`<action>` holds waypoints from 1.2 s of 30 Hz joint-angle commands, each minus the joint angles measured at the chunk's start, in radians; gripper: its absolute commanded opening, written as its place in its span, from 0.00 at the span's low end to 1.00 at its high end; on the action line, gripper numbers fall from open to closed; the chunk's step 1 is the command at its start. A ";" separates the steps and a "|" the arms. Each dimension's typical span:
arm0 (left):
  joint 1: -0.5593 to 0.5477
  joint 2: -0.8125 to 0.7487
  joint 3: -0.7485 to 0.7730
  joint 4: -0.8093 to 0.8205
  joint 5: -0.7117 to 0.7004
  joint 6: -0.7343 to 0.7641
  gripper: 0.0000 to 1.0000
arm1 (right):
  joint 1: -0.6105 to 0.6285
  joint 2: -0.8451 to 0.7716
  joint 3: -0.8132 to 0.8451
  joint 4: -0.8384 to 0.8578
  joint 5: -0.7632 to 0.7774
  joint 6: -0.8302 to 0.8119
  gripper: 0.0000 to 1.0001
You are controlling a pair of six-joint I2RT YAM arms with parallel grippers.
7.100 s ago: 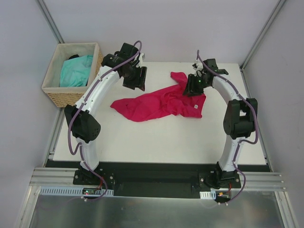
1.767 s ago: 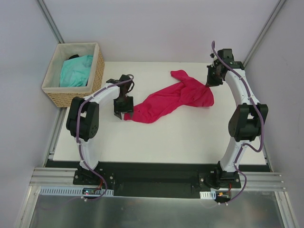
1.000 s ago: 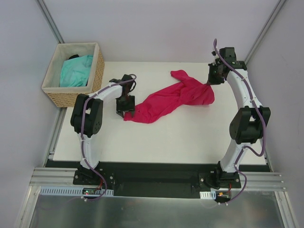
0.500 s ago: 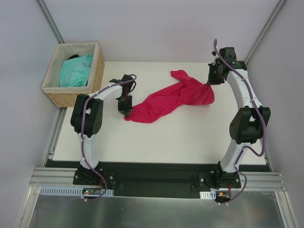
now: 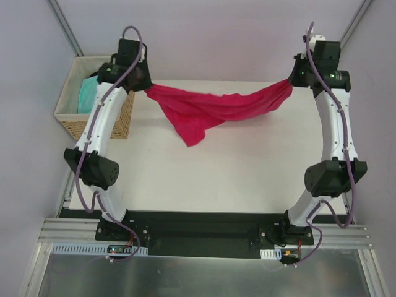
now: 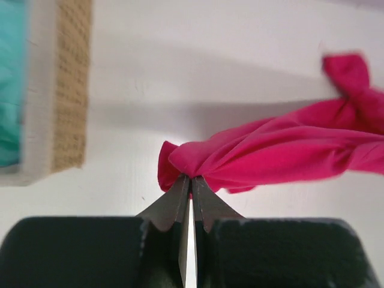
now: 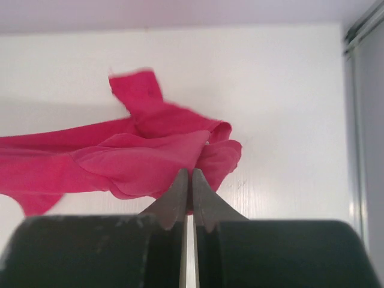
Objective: Fold and stack the t-shirts
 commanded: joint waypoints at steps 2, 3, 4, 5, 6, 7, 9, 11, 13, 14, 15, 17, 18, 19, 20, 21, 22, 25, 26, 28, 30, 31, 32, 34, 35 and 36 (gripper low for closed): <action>0.023 -0.152 0.116 -0.071 -0.131 0.084 0.00 | -0.002 -0.242 0.001 0.146 0.028 -0.032 0.01; 0.028 -0.180 0.121 -0.071 -0.169 0.094 0.00 | -0.002 -0.269 -0.008 0.167 0.042 -0.038 0.01; 0.030 -0.197 0.124 -0.069 -0.185 0.100 0.00 | 0.000 -0.289 -0.016 0.174 0.046 -0.044 0.01; 0.034 -0.213 0.127 -0.071 -0.197 0.103 0.00 | -0.002 -0.308 -0.020 0.178 0.047 -0.057 0.01; 0.034 -0.245 0.129 -0.068 -0.210 0.107 0.00 | -0.002 -0.359 -0.028 0.193 0.034 -0.070 0.01; 0.034 -0.261 0.127 -0.063 -0.213 0.112 0.00 | 0.000 -0.385 -0.037 0.207 0.025 -0.078 0.01; 0.034 -0.319 0.124 -0.059 -0.208 0.112 0.00 | -0.002 -0.477 -0.077 0.259 0.031 -0.084 0.01; 0.034 -0.370 0.095 -0.048 -0.199 0.110 0.00 | -0.002 -0.529 -0.083 0.272 0.028 -0.092 0.01; 0.034 -0.471 0.023 -0.004 -0.190 0.136 0.00 | -0.002 -0.584 -0.077 0.261 0.010 -0.101 0.02; 0.034 -0.514 -0.020 0.027 -0.182 0.153 0.00 | 0.000 -0.601 -0.080 0.249 0.002 -0.101 0.02; 0.034 -0.616 -0.076 0.065 -0.177 0.170 0.00 | 0.000 -0.620 -0.086 0.228 -0.013 -0.098 0.02; 0.034 -0.731 -0.285 0.195 -0.173 0.222 0.00 | 0.000 -0.692 -0.148 0.209 -0.027 -0.080 0.02; 0.034 -0.829 -0.383 0.225 -0.180 0.232 0.00 | 0.000 -0.720 -0.187 0.206 -0.012 -0.069 0.02; 0.034 -0.870 -0.414 0.251 -0.188 0.236 0.00 | -0.002 -0.773 -0.250 0.206 0.002 -0.049 0.01; 0.034 -0.902 -0.436 0.285 -0.194 0.239 0.00 | -0.002 -0.792 -0.269 0.197 0.010 -0.044 0.01; 0.034 -0.949 -0.453 0.294 -0.197 0.248 0.00 | 0.000 -0.803 -0.271 0.148 0.016 -0.046 0.01; 0.034 -0.965 -0.454 0.294 -0.200 0.255 0.00 | 0.000 -0.809 -0.252 0.116 0.023 -0.049 0.01; 0.034 -1.007 -0.453 0.293 -0.223 0.291 0.00 | 0.000 -0.826 -0.205 0.022 0.077 -0.083 0.01; 0.034 -1.016 -0.451 0.293 -0.234 0.296 0.00 | -0.002 -0.835 -0.171 0.010 0.112 -0.099 0.01; 0.034 -1.031 -0.447 0.294 -0.249 0.311 0.00 | -0.002 -0.842 -0.143 -0.007 0.155 -0.110 0.01; 0.034 -1.028 -0.447 0.296 -0.268 0.337 0.00 | 0.000 -0.855 -0.132 -0.007 0.181 -0.121 0.01; 0.034 -1.025 -0.450 0.296 -0.274 0.347 0.00 | -0.002 -0.859 -0.137 0.003 0.197 -0.118 0.02; 0.034 -1.022 -0.456 0.297 -0.283 0.348 0.00 | 0.000 -0.864 -0.149 0.011 0.203 -0.115 0.02; 0.034 -1.008 -0.467 0.302 -0.276 0.350 0.00 | -0.002 -0.869 -0.166 0.031 0.197 -0.107 0.02; 0.034 -1.004 -0.473 0.309 -0.271 0.350 0.00 | 0.000 -0.869 -0.163 0.034 0.201 -0.104 0.02; 0.034 -0.993 -0.479 0.317 -0.263 0.351 0.00 | 0.000 -0.863 -0.160 0.043 0.185 -0.103 0.02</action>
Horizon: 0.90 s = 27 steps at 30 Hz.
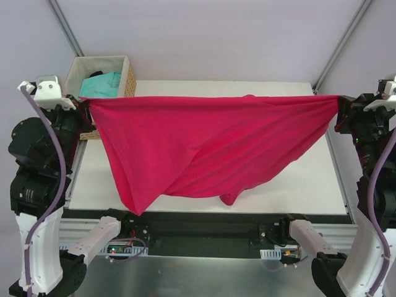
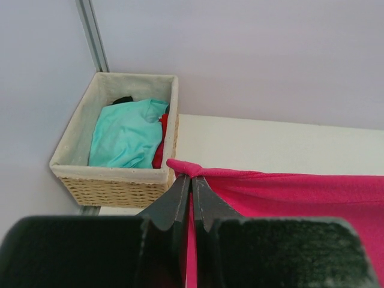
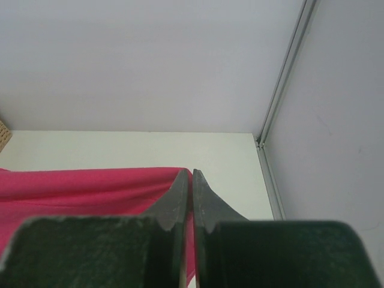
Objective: Fold and stack the t-shirts
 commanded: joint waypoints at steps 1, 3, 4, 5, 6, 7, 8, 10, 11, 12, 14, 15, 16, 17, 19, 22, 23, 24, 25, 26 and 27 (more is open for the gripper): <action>0.007 0.042 -0.022 0.076 -0.047 0.065 0.00 | -0.002 0.012 0.031 0.064 0.070 -0.027 0.02; 0.007 0.073 -0.041 0.098 -0.045 0.073 0.00 | -0.001 0.041 0.039 0.064 0.015 -0.024 0.02; 0.007 0.088 -0.044 0.098 -0.041 0.079 0.00 | -0.002 0.055 0.038 0.059 0.003 -0.015 0.02; 0.007 0.123 -0.048 0.098 -0.027 0.081 0.00 | -0.001 0.088 0.033 0.058 0.000 -0.010 0.02; 0.007 0.143 -0.059 0.097 -0.013 0.085 0.00 | -0.001 0.102 0.025 0.059 -0.002 -0.009 0.02; 0.007 0.165 -0.061 0.089 -0.001 0.091 0.00 | -0.001 0.121 0.004 0.065 -0.002 -0.004 0.01; 0.007 0.183 -0.064 0.081 0.016 0.087 0.00 | -0.001 0.153 -0.004 0.072 -0.001 0.006 0.01; 0.011 0.234 -0.080 0.081 0.016 0.073 0.00 | -0.002 0.196 -0.014 0.102 0.013 0.020 0.01; 0.020 0.258 -0.073 0.071 0.033 0.070 0.00 | -0.001 0.249 -0.002 0.110 0.022 0.031 0.01; 0.036 0.315 -0.046 0.058 0.068 0.061 0.00 | -0.001 0.279 0.011 0.111 0.027 0.034 0.01; 0.050 0.358 -0.038 0.073 0.109 0.030 0.00 | -0.001 0.344 0.047 0.122 0.012 0.034 0.01; 0.056 0.398 -0.030 0.084 0.138 0.025 0.00 | -0.002 0.403 0.062 0.145 0.001 0.043 0.01; 0.071 0.421 -0.022 0.105 0.155 -0.010 0.00 | -0.002 0.443 0.080 0.150 -0.002 0.045 0.01; 0.079 0.442 -0.019 0.125 0.186 -0.016 0.00 | -0.001 0.475 0.106 0.154 -0.002 0.049 0.01; 0.096 0.524 0.025 0.149 0.234 -0.027 0.00 | -0.002 0.576 0.198 0.164 -0.002 0.053 0.01; 0.112 0.646 0.140 0.153 0.272 -0.059 0.00 | -0.001 0.680 0.297 0.211 -0.002 0.054 0.01; 0.126 0.695 0.169 0.165 0.272 -0.065 0.00 | -0.001 0.702 0.320 0.240 -0.037 0.054 0.01; 0.129 0.720 0.233 0.169 0.272 -0.083 0.00 | -0.002 0.714 0.337 0.266 -0.048 0.054 0.01; 0.134 0.741 0.270 0.175 0.272 -0.087 0.00 | -0.001 0.721 0.335 0.301 -0.060 0.047 0.01; 0.137 0.780 0.306 0.185 0.272 -0.085 0.00 | -0.001 0.715 0.322 0.379 -0.065 0.039 0.01; 0.137 0.797 0.367 0.198 0.272 -0.074 0.00 | 0.004 0.702 0.297 0.433 -0.065 0.024 0.01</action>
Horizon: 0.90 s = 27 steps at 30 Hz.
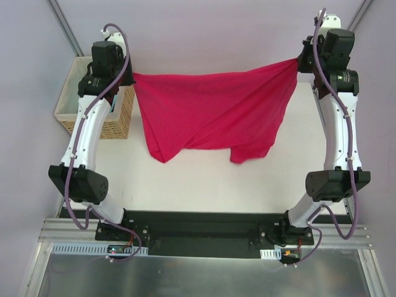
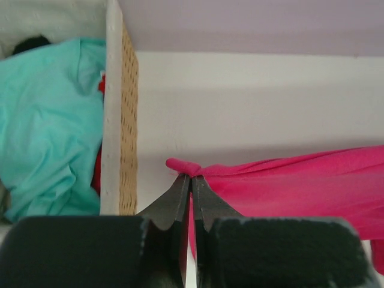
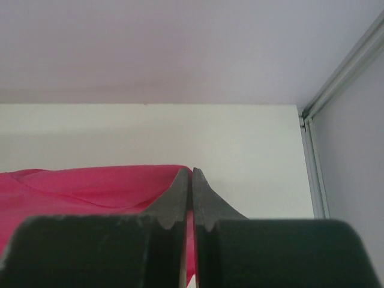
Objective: Fold and stack the t-shirts
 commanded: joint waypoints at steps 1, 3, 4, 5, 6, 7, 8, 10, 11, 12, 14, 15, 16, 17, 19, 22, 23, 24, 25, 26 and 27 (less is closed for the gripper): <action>0.021 0.054 0.208 0.111 0.053 -0.024 0.00 | 0.017 -0.078 -0.030 0.331 -0.032 -0.037 0.01; 0.021 0.081 0.265 0.149 0.099 -0.003 0.00 | 0.031 -0.144 -0.104 0.503 -0.018 -0.080 0.01; 0.021 0.079 0.271 0.169 0.122 0.007 0.00 | 0.034 -0.156 -0.130 0.543 -0.029 -0.087 0.01; 0.021 0.070 0.273 0.198 0.157 0.010 0.00 | 0.035 -0.167 -0.129 0.578 -0.032 -0.104 0.01; 0.021 0.059 0.259 0.264 0.160 0.022 0.00 | 0.035 -0.168 -0.127 0.590 -0.037 -0.115 0.01; 0.021 0.050 0.248 0.307 0.159 0.030 0.00 | 0.034 -0.170 -0.126 0.604 -0.037 -0.127 0.01; 0.021 0.036 0.239 0.345 0.156 0.039 0.00 | 0.035 -0.170 -0.130 0.618 -0.034 -0.141 0.01; 0.021 0.033 0.228 0.427 0.154 0.059 0.00 | 0.035 -0.175 -0.148 0.673 -0.011 -0.152 0.01; 0.021 0.042 0.228 0.447 0.157 0.059 0.00 | 0.035 -0.178 -0.187 0.725 -0.006 -0.154 0.01; 0.021 0.047 0.228 0.460 0.153 0.059 0.00 | 0.035 -0.185 -0.202 0.745 0.003 -0.144 0.01; 0.021 0.047 0.214 0.458 0.154 0.059 0.00 | 0.035 -0.187 -0.222 0.743 0.003 -0.135 0.01; 0.021 0.035 0.157 0.459 0.157 0.038 0.00 | 0.035 -0.184 -0.233 0.724 -0.006 -0.128 0.01; 0.021 0.021 0.118 0.459 0.171 0.024 0.00 | 0.035 -0.173 -0.238 0.698 -0.011 -0.126 0.01; 0.021 -0.014 0.075 0.459 0.176 0.010 0.00 | 0.035 -0.165 -0.239 0.630 -0.011 -0.124 0.01; 0.021 -0.057 -0.064 0.461 0.185 -0.030 0.00 | 0.035 -0.152 -0.257 0.540 -0.024 -0.108 0.01; 0.021 -0.154 -0.244 0.450 0.191 -0.065 0.00 | 0.035 -0.153 -0.332 0.402 -0.055 -0.051 0.01; 0.021 -0.201 -0.281 0.422 0.190 -0.070 0.00 | 0.035 -0.164 -0.354 0.337 -0.072 -0.034 0.01; 0.021 -0.223 -0.333 0.406 0.182 -0.075 0.00 | 0.035 -0.171 -0.377 0.309 -0.105 -0.020 0.01; 0.021 -0.244 -0.355 0.390 0.174 -0.078 0.00 | 0.042 -0.182 -0.426 0.284 -0.116 -0.003 0.01; 0.021 -0.281 -0.373 0.370 0.170 -0.078 0.00 | 0.045 -0.204 -0.446 0.241 -0.118 0.027 0.01; 0.021 -0.295 -0.395 0.334 0.167 -0.075 0.00 | 0.046 -0.211 -0.464 0.218 -0.129 0.037 0.00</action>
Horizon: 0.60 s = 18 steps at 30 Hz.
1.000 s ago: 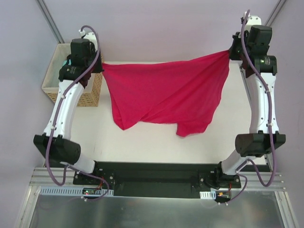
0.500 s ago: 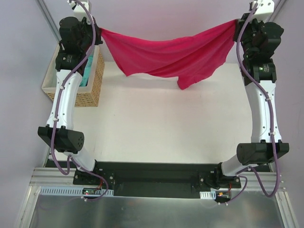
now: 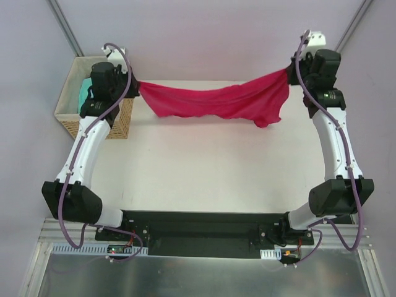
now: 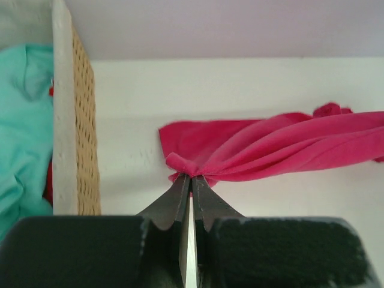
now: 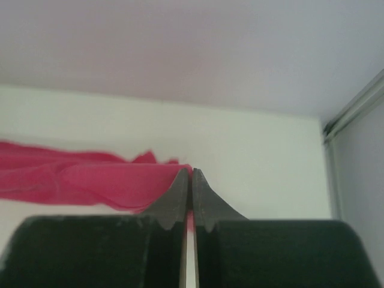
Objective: Fold and stack the t-shirts
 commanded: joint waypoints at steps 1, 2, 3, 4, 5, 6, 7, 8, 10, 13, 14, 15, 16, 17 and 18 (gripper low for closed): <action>0.007 -0.149 -0.060 -0.049 -0.002 -0.026 0.00 | 0.015 -0.060 -0.090 -0.198 -0.072 0.101 0.01; 0.007 -0.165 -0.064 -0.068 -0.004 -0.023 0.00 | 0.016 -0.064 -0.097 -0.265 -0.075 0.113 0.01; 0.007 -0.169 -0.063 -0.112 -0.002 -0.022 0.00 | 0.018 -0.064 -0.097 -0.304 -0.098 0.118 0.01; 0.007 -0.168 -0.060 -0.134 -0.001 -0.020 0.00 | 0.021 -0.064 -0.100 -0.339 -0.109 0.126 0.01; 0.007 -0.171 -0.054 -0.155 0.005 -0.023 0.00 | 0.021 -0.060 -0.095 -0.417 -0.118 0.135 0.01; 0.007 -0.174 -0.057 -0.177 0.004 -0.046 0.00 | 0.022 -0.043 -0.089 -0.462 -0.135 0.159 0.01; 0.007 -0.176 -0.063 -0.218 -0.001 -0.061 0.00 | 0.024 -0.035 -0.081 -0.503 -0.156 0.163 0.01; 0.007 -0.180 -0.081 -0.250 -0.004 -0.077 0.00 | 0.030 -0.026 -0.075 -0.584 -0.167 0.176 0.01; 0.007 -0.180 -0.115 -0.339 0.001 -0.133 0.00 | 0.047 0.002 -0.066 -0.661 -0.193 0.184 0.01; 0.007 -0.183 -0.227 -0.411 0.001 -0.189 0.00 | 0.079 0.028 -0.110 -0.769 -0.175 0.180 0.01; 0.007 -0.176 -0.273 -0.449 0.012 -0.192 0.00 | 0.087 0.035 -0.127 -0.780 -0.146 0.187 0.01; 0.007 -0.170 -0.287 -0.476 0.010 -0.201 0.00 | 0.090 0.046 -0.145 -0.784 -0.155 0.190 0.01; 0.007 -0.162 -0.294 -0.500 0.012 -0.209 0.00 | 0.091 0.080 -0.156 -0.830 -0.162 0.190 0.01; 0.007 -0.145 -0.310 -0.529 0.030 -0.206 0.00 | 0.096 0.094 -0.166 -0.846 -0.169 0.190 0.01; 0.007 -0.134 -0.310 -0.548 0.030 -0.204 0.00 | 0.097 0.112 -0.170 -0.866 -0.178 0.187 0.01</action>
